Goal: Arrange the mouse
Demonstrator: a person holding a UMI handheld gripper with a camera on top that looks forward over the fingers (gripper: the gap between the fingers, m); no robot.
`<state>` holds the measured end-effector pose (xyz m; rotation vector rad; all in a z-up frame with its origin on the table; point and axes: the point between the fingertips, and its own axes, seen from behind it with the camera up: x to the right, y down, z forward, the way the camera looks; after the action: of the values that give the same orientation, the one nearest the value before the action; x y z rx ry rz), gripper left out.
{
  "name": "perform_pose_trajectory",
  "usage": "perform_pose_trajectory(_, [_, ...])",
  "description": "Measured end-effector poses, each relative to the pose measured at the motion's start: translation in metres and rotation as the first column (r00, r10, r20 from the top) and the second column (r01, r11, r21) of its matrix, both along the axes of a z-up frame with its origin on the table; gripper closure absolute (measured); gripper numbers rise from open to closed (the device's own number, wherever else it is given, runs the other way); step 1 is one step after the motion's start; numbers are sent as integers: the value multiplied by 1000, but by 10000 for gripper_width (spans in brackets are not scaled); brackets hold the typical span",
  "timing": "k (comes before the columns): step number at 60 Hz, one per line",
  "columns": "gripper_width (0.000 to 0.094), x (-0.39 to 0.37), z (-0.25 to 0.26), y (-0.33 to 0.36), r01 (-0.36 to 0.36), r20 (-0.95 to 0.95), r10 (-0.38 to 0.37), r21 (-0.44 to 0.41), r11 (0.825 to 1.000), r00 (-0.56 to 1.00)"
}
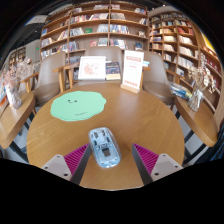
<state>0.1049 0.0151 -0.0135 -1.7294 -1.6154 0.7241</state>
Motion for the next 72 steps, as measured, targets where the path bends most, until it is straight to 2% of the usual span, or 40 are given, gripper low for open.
perform_pose_trajectory(13, [83, -18, -3, 8, 29, 17, -29, -31, 999, 999])
perform_pose_trajectory(16, [118, -20, -2, 8, 25, 10, -25, -33, 999, 1000])
perform_pose_trajectory(18, [189, -22, -2, 7, 17, 3, -17, -31, 999, 1000])
perform_pose_trajectory(19, [264, -23, -2, 6, 12, 1, -12, -30, 999, 1000])
perform_pose_trajectory(21, [481, -26, -2, 6, 9, -4, -9, -26, 1000, 1000])
perform_pose_trajectory(28, [533, -22, 0, 10, 47, 25, -47, -25, 999, 999])
perform_pose_trajectory(35, [552, -23, 34, 18, 76, -3, -76, -50, 996, 997])
perform_pose_trajectory(46, [551, -75, 129, 1, 35, -123, -44, -77, 996, 991])
perform_pose_trajectory(52, [551, -122, 156, -27, 6, -161, -19, -79, 997, 987])
perform_pose_trajectory(60, [551, -177, 135, -80, -32, -129, 18, -107, 994, 992])
perform_pose_trajectory(65, [554, -204, 98, -107, -50, -83, 40, -117, 992, 996])
perform_pose_trajectory(72, [551, -219, 35, -120, -48, -9, 47, -89, 995, 999])
